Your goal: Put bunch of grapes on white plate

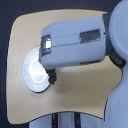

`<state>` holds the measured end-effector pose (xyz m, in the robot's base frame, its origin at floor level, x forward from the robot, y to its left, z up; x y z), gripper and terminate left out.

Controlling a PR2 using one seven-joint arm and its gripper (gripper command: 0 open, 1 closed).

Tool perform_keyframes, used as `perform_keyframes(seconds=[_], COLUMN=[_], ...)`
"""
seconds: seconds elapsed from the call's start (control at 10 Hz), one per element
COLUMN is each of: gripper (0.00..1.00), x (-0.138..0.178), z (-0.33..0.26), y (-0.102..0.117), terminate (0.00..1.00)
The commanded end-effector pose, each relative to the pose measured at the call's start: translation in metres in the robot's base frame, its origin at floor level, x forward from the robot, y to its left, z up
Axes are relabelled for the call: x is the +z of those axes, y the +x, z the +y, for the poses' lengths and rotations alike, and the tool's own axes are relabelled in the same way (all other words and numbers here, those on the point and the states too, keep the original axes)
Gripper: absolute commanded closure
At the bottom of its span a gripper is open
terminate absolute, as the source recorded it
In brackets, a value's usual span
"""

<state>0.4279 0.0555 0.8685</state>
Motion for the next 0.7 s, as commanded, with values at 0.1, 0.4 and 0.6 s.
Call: perform_keyframes(seconds=[0.1,0.4,0.6], gripper=[1.00,1.00,1.00], x=[-0.027,-0.047,-0.059], z=[0.114,0.130,0.136], y=[-0.039,-0.041,-0.032], terminate=[0.00,0.00,0.00])
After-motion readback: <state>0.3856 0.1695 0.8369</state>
